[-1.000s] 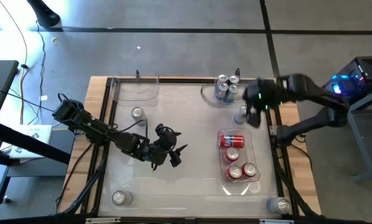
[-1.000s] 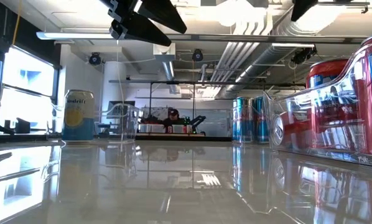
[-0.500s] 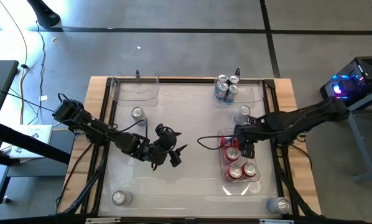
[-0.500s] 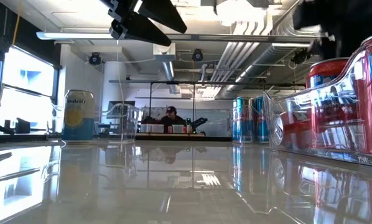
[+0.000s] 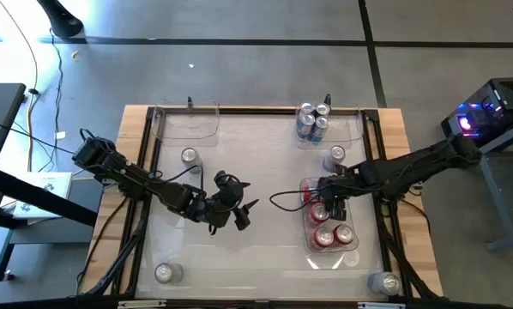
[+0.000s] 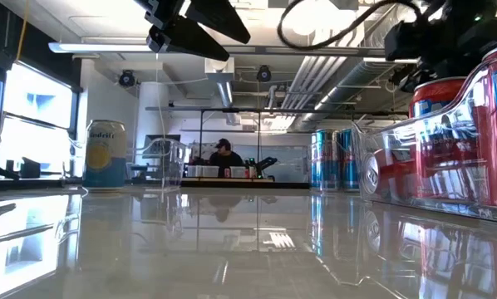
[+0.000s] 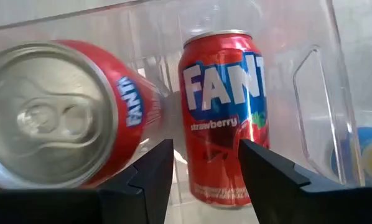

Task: Sort soda cans
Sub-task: Remove the top orange soda can from the bottom right transparent bin

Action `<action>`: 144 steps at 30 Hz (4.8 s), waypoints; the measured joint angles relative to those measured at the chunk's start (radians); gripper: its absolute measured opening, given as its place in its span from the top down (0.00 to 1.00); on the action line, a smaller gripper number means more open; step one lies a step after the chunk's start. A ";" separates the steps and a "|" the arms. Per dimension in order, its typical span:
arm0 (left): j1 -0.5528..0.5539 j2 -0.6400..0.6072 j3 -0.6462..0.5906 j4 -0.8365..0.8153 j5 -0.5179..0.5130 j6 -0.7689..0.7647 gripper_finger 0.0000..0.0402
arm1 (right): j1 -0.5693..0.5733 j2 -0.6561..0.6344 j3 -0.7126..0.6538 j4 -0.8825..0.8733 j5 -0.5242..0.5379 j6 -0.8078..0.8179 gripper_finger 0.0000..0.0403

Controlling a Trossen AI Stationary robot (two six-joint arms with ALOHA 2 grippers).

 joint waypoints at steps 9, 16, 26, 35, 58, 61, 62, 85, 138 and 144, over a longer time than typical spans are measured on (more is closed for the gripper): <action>0.000 0.000 0.000 0.000 0.000 0.000 0.33 | -0.073 0.080 0.000 0.013 -0.019 -0.126 0.30; 0.000 0.000 0.000 0.000 0.000 0.000 0.33 | -0.078 0.137 0.004 0.051 -0.030 -0.195 0.22; 0.000 0.000 0.000 0.000 0.006 -0.001 0.33 | -0.090 0.154 0.004 0.028 -0.044 -0.203 0.21; 0.001 0.000 0.000 0.000 0.008 -0.001 0.33 | -0.105 0.154 0.002 -0.002 -0.038 -0.227 0.21; 0.002 0.000 0.000 -0.002 0.009 0.000 0.33 | -0.108 0.148 -0.074 0.140 -0.080 -0.324 0.21; 0.002 0.000 0.000 -0.001 0.008 0.000 0.33 | -0.108 0.148 -0.074 0.140 -0.073 -0.343 0.22; 0.002 0.000 0.000 -0.001 0.009 0.000 0.33 | -0.108 0.148 -0.074 0.140 -0.073 -0.353 0.23; 0.002 0.000 0.000 -0.002 0.008 0.000 0.33 | -0.107 0.100 -0.064 0.114 0.021 -0.305 0.48; 0.004 0.000 0.000 -0.001 0.008 0.000 0.33 | -0.192 0.273 -0.044 0.125 0.036 -0.466 0.35; 0.004 0.000 0.000 -0.001 0.008 0.000 0.33 | -0.191 0.210 -0.053 0.117 0.024 -0.416 0.35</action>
